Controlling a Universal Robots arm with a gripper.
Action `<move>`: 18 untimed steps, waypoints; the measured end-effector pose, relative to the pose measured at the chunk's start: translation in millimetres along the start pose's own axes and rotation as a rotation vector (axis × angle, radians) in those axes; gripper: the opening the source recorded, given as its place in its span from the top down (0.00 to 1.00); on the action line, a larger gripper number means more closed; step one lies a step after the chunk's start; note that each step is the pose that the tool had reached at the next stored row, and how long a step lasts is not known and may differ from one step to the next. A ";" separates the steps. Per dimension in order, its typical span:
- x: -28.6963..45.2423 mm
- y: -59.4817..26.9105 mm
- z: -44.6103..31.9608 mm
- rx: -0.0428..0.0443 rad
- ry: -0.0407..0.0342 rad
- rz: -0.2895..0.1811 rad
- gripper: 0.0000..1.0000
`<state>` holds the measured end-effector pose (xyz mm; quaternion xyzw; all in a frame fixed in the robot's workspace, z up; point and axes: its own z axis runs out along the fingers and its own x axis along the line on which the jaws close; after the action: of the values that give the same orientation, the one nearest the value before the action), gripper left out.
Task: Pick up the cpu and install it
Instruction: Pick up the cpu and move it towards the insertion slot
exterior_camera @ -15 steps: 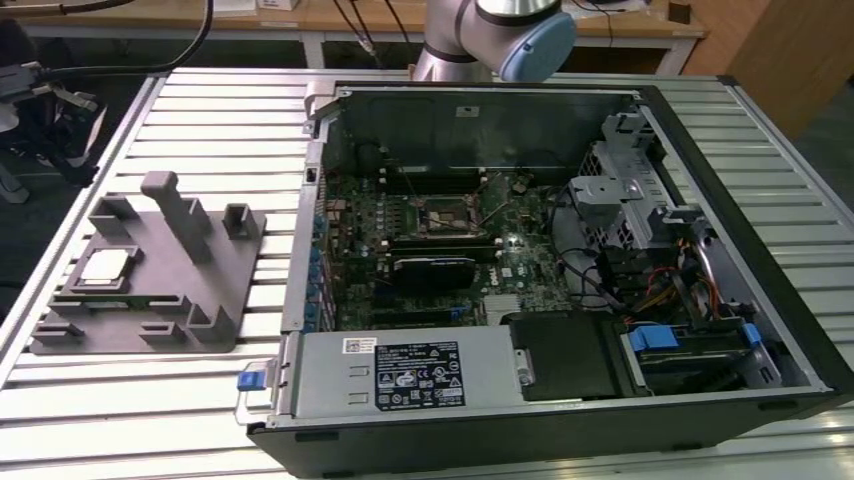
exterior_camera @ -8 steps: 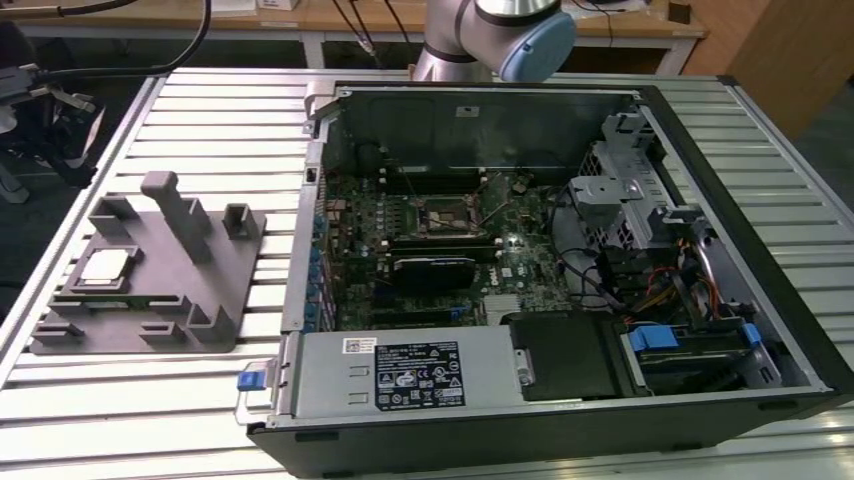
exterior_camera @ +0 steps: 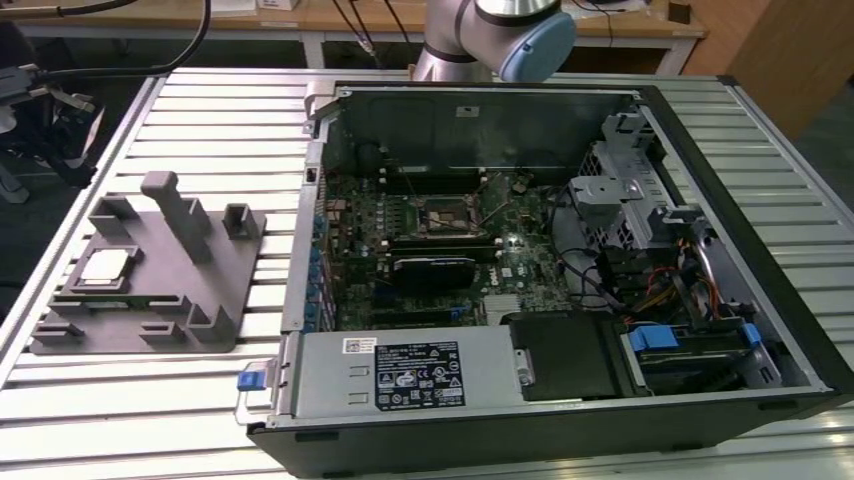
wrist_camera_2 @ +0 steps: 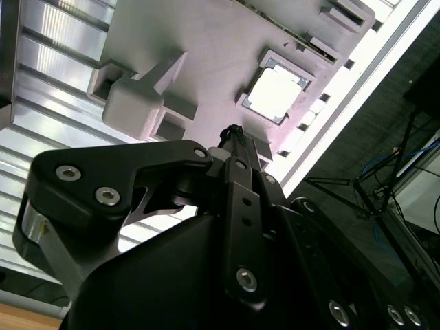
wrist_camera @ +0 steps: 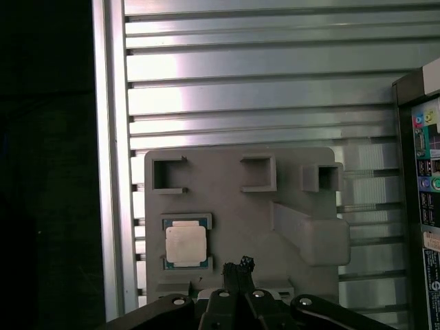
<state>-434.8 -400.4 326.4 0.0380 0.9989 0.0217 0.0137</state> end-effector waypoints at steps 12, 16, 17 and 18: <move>1.8 -0.3 4.6 0.0000 0.0000 0.000 0.89; 3.3 -0.5 7.8 -0.0001 -0.0001 0.000 0.89; 3.6 -0.6 8.8 -0.0001 -0.0001 0.000 0.89; 4.0 -0.7 9.9 0.0000 0.0000 0.000 0.89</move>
<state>-438.6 -400.4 316.4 0.0380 0.9989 0.0217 0.0137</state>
